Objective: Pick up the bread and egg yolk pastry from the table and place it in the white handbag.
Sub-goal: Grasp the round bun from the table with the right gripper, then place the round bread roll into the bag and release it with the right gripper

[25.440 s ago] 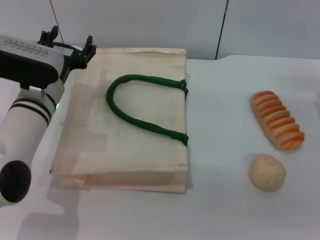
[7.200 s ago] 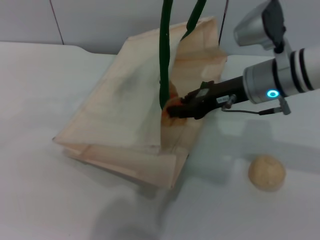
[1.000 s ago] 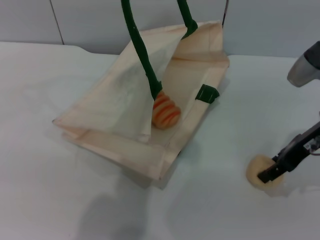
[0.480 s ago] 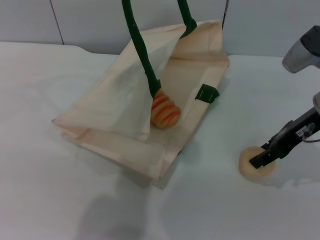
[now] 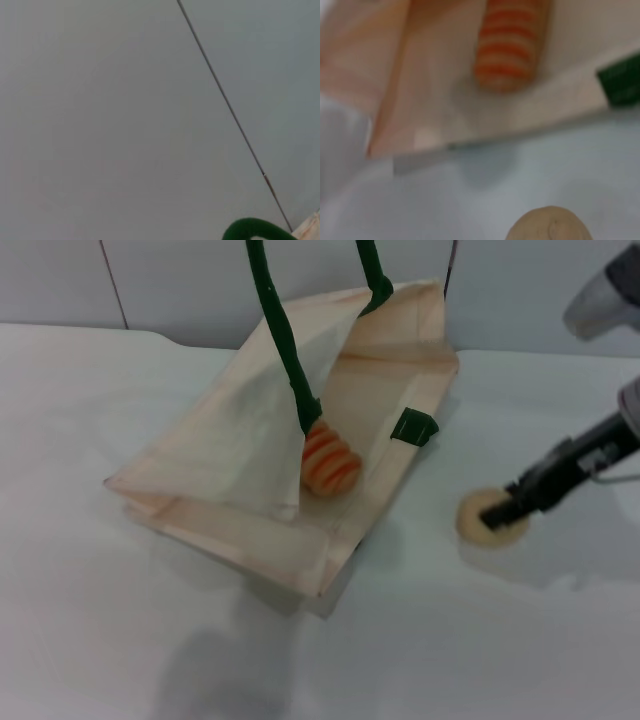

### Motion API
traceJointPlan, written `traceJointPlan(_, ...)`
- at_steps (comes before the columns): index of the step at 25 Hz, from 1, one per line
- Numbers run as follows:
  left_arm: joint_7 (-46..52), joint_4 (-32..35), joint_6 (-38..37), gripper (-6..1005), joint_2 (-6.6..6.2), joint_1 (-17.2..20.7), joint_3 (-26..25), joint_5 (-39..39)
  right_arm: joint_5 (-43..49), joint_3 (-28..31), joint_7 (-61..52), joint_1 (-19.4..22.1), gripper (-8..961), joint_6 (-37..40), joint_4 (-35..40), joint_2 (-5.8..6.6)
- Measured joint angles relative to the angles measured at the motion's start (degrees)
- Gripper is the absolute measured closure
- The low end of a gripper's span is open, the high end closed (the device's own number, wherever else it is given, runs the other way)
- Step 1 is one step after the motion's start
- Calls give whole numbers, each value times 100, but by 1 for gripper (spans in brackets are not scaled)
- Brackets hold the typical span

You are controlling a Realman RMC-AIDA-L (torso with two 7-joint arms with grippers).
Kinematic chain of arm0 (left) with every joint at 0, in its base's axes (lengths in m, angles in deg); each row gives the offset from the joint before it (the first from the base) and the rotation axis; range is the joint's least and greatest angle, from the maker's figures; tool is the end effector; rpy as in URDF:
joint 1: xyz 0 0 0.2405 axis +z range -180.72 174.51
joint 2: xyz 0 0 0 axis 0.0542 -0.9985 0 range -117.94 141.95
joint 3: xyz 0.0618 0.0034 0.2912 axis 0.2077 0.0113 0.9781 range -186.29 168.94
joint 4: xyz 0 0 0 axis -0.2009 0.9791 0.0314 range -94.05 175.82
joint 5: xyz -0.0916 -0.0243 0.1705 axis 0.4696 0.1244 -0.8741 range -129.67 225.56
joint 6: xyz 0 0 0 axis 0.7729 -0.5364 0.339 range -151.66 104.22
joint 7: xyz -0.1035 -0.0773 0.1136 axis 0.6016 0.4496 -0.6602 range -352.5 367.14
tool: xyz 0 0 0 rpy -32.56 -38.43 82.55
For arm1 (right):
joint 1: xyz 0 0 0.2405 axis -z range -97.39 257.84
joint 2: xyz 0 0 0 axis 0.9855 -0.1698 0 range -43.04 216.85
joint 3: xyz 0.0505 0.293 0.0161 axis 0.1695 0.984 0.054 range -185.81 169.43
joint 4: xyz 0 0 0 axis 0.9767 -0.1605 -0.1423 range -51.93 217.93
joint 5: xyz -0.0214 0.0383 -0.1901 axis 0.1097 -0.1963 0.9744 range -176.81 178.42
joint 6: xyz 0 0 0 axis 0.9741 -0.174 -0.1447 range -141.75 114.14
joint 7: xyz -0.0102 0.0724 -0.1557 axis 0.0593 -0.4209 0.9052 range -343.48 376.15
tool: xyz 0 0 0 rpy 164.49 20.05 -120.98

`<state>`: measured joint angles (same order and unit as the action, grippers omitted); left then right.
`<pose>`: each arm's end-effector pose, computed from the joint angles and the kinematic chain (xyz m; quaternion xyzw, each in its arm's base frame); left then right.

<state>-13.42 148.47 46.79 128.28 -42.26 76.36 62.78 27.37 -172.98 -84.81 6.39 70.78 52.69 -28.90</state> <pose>-0.0687 0.4307 0.0616 -0.8636 -0.0947 -0.0064 0.4952 0.1988 0.4446 -0.0425 -0.9455 0.2956 -0.1200 0.0652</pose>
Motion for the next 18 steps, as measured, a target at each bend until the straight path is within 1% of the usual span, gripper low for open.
traceJointPlan(5,0,-6,-100,819,3,-19,144,80,-603,-1,198,-204,463,30,-65,-5)
traceJointPlan(12,51,-9,-200,815,10,-109,462,182,-1499,-1,540,-248,472,-184,58,-10)
traceJointPlan(18,154,75,-212,811,18,-180,762,268,-1571,-1,545,-226,475,-1035,636,-4)
